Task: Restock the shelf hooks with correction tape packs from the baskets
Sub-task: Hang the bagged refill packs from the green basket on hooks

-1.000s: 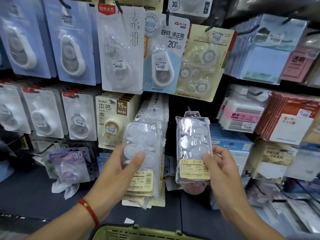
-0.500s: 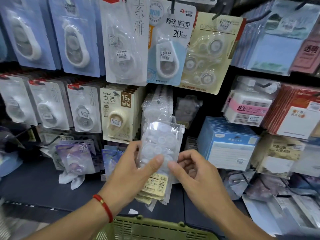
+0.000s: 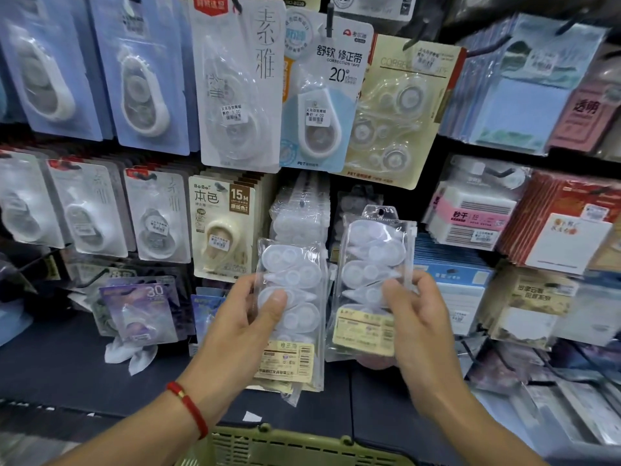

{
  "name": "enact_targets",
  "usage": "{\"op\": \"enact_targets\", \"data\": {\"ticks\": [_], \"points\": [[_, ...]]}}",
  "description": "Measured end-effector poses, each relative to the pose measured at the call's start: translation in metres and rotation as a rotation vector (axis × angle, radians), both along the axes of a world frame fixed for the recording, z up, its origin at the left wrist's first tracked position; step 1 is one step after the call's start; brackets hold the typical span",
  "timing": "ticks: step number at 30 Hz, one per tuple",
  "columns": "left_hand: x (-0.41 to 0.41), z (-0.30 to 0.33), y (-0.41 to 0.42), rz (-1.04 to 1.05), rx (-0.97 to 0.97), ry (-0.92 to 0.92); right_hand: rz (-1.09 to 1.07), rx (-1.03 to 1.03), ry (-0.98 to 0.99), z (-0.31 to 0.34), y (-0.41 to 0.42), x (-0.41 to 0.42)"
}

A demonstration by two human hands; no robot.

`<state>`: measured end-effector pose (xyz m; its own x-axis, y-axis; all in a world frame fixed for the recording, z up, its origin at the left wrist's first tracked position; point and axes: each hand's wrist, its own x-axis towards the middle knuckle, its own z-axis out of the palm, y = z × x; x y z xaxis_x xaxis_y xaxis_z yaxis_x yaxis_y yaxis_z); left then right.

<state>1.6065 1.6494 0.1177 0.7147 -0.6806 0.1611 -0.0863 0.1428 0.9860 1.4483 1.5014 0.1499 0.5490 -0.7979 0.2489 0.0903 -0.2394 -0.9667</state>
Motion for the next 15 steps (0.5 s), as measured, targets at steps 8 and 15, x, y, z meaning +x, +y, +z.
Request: {"op": "enact_targets", "data": {"ticks": [8,15], "points": [[0.002,0.004,0.002,0.061,-0.016,-0.006,0.017,-0.021,-0.018,-0.001,-0.023,-0.003],[0.001,0.008,0.003,0.077,-0.027,0.007,0.065,-0.012,-0.038,0.004,-0.024,-0.001]]}}
